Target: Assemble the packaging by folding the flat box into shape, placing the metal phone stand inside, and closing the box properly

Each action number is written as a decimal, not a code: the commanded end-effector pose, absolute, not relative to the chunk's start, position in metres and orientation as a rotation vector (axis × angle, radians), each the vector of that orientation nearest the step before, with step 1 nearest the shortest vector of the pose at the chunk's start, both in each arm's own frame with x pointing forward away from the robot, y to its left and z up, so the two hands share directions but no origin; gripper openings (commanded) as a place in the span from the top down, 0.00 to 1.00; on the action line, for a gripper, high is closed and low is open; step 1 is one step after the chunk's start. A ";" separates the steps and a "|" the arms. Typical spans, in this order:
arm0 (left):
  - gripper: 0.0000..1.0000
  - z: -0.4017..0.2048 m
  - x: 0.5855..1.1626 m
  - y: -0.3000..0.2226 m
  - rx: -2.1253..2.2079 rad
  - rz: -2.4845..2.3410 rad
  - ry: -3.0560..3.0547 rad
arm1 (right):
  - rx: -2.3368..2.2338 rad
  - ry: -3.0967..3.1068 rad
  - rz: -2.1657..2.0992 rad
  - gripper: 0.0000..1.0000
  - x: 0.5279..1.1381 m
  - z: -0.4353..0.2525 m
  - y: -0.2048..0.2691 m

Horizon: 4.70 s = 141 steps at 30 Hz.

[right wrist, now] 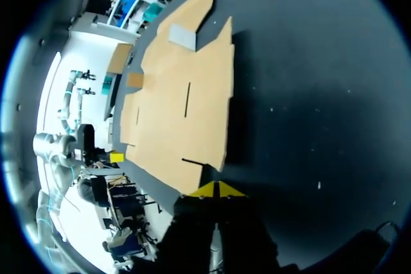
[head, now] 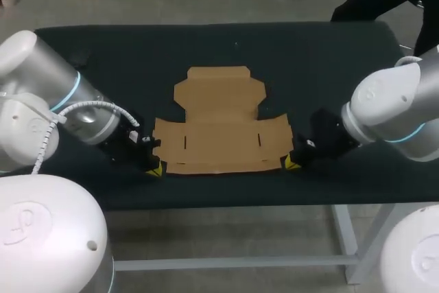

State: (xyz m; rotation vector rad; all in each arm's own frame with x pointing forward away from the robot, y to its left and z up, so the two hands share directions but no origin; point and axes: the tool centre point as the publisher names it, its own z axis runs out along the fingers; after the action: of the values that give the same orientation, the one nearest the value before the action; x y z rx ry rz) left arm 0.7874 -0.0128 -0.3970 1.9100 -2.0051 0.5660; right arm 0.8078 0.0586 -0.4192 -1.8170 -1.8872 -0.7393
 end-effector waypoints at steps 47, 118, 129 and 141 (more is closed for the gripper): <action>1.00 -0.411 0.804 -0.027 1.865 0.540 -1.929 | -1.787 -1.887 -0.764 1.00 0.821 -0.420 0.071; 1.00 -0.387 0.809 -0.071 1.830 0.483 -2.099 | -1.783 -1.975 -0.743 1.00 0.830 -0.404 0.087; 1.00 -0.388 0.809 -0.080 1.817 0.482 -2.113 | -1.779 -1.995 -0.730 1.00 0.829 -0.405 0.095; 1.00 -0.386 0.809 -0.087 1.840 0.472 -2.126 | -1.794 -2.016 -0.707 1.00 0.830 -0.405 0.099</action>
State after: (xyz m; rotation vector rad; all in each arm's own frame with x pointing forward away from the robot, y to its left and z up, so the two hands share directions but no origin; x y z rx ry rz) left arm 0.8097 -0.0819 -0.3873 1.8199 -2.1164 0.4869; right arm 0.8310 0.0948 -0.4052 -1.7815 -2.0063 -0.7171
